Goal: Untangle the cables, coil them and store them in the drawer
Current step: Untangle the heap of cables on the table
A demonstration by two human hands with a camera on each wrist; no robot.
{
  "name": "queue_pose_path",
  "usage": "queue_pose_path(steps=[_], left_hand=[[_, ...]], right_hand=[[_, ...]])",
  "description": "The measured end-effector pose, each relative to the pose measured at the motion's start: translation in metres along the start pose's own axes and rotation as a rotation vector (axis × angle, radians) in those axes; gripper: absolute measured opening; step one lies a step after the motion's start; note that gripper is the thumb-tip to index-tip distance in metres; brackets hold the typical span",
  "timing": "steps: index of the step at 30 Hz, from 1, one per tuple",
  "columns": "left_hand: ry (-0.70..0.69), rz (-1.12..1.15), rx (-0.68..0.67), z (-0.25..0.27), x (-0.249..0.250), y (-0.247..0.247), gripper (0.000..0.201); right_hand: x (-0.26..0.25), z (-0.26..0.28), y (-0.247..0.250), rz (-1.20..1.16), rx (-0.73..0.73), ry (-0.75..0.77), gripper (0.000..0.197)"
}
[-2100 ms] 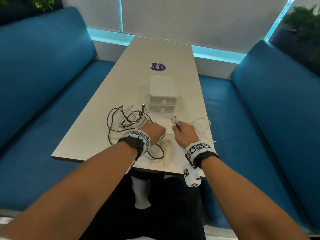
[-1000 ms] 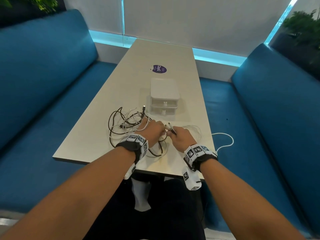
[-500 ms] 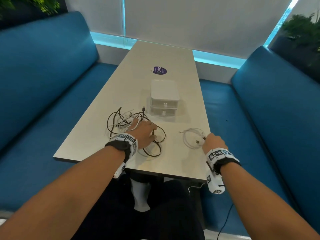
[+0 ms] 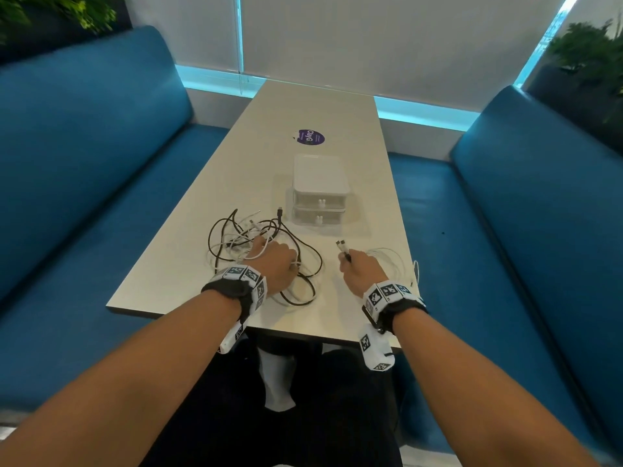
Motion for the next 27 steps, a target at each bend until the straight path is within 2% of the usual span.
queue_pose_path(steps=[4,6,7,9,11,15,19,24,27], left_hand=[[0.033,0.174,0.055,-0.003,-0.003,0.005,0.039],[0.028,0.110,0.024,-0.010,-0.005,0.004,0.031],[0.026,0.067,-0.014,-0.013,-0.006,0.002,0.034],[0.001,0.023,-0.095,-0.017,-0.002,-0.003,0.063],[-0.030,-0.036,-0.111,-0.018,0.006,-0.001,0.071],[-0.049,-0.226,-0.062,-0.022,0.018,0.001,0.044],[-0.054,-0.255,0.005,-0.023,0.017,0.001,0.021],[-0.083,0.009,0.190,-0.025,0.015,0.015,0.018],[-0.122,0.100,0.216,-0.025,0.024,0.031,0.014]], right_hand=[[0.003,0.003,-0.011,0.015,-0.062,-0.029,0.030],[0.003,0.004,-0.016,-0.034,-0.116,-0.039,0.028],[0.002,0.004,-0.019,-0.056,-0.144,-0.036,0.030],[0.001,0.002,-0.023,-0.086,-0.185,-0.024,0.031],[0.000,0.001,-0.025,-0.096,-0.191,-0.002,0.028],[0.000,0.000,-0.025,-0.135,-0.160,0.000,0.027],[-0.003,0.000,-0.020,-0.091,-0.132,0.037,0.025],[-0.012,0.001,-0.015,-0.070,-0.088,0.055,0.029],[-0.020,-0.001,-0.009,-0.072,-0.046,0.067,0.031]])
Point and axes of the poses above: each hand's wrist, its own z-axis away from the middle knuckle, its own y-axis out of the back of the hand, x = y × z, the point moved 9 cm from there along -z, towards the middle knuckle, and after that the axes turned 2 degrees about z, right-handed, at the moved point
